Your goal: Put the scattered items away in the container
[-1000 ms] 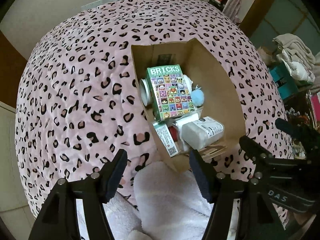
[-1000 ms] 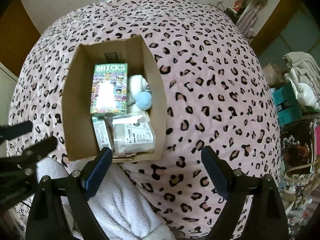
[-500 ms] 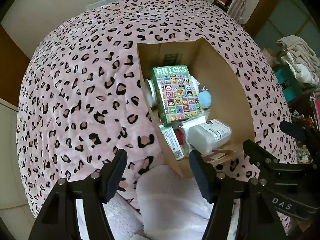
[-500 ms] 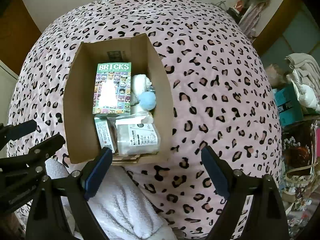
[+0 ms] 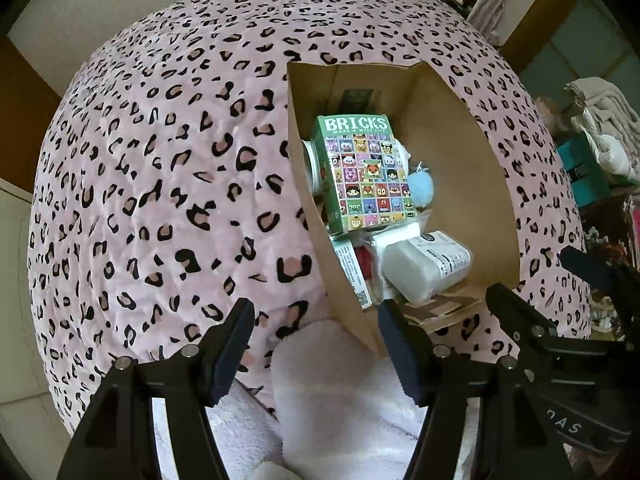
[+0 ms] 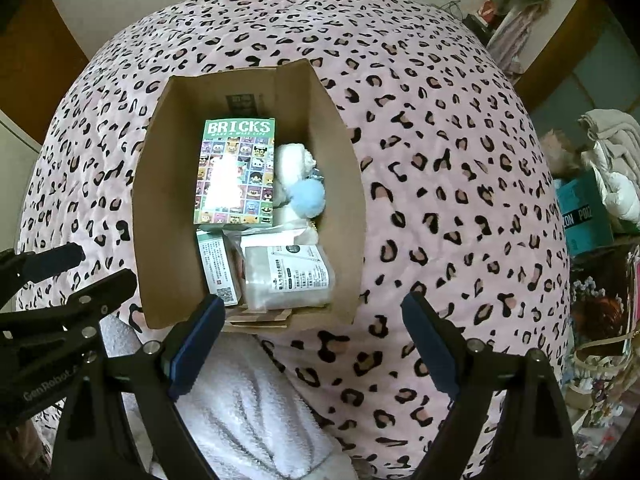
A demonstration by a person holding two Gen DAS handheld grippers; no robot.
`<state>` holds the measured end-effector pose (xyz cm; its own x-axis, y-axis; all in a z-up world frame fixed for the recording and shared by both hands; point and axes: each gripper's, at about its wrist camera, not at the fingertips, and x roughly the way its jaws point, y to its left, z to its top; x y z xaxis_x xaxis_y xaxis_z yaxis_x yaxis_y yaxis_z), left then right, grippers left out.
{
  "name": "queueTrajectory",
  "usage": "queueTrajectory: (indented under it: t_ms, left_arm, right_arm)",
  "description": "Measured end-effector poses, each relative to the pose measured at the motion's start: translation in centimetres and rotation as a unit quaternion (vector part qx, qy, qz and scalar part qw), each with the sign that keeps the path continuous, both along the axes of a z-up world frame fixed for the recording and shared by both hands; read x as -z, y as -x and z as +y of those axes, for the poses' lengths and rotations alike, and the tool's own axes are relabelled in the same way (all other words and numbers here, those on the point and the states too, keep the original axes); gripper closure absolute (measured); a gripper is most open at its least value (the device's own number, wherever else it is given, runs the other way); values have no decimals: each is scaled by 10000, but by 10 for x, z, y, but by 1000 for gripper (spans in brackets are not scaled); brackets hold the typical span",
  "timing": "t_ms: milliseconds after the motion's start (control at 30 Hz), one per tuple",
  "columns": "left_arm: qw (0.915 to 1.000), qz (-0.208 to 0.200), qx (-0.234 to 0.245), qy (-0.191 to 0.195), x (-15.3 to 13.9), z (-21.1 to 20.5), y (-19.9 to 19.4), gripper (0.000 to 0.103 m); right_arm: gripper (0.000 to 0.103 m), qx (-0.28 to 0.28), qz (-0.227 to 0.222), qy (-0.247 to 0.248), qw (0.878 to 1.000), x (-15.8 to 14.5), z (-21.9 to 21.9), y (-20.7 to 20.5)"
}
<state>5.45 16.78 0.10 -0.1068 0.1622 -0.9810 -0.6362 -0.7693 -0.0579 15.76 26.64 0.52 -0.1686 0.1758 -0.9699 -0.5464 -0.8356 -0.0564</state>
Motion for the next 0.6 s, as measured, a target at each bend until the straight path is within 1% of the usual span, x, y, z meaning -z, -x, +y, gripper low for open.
queueTrajectory:
  t_ms: [133, 233, 300, 433, 567, 600]
  left_arm:
    - [10000, 44, -26, -14, 0, 0, 0, 37]
    - [9998, 190, -45, -87, -3, -2, -3, 37]
    - [9997, 203, -48, -91, -3, -1, -3, 37]
    - [9999, 89, -27, -47, -1, 1, -1, 37]
    - [9997, -190, -99, 92, 5, 2, 2, 34]
    - [9996, -231, -123, 66, 6, 1, 2, 34]
  right_arm:
    - [12, 22, 18, 39, 10000, 2, 1, -2]
    - [12, 28, 43, 72, 10000, 3, 2, -3]
    - [12, 39, 62, 99, 9999, 4, 2, -3]
    - [12, 40, 50, 93, 9999, 5, 3, -4]
    - [12, 76, 14, 79, 9999, 6, 3, -5]
    - [12, 96, 24, 94, 9999, 6, 4, -6]
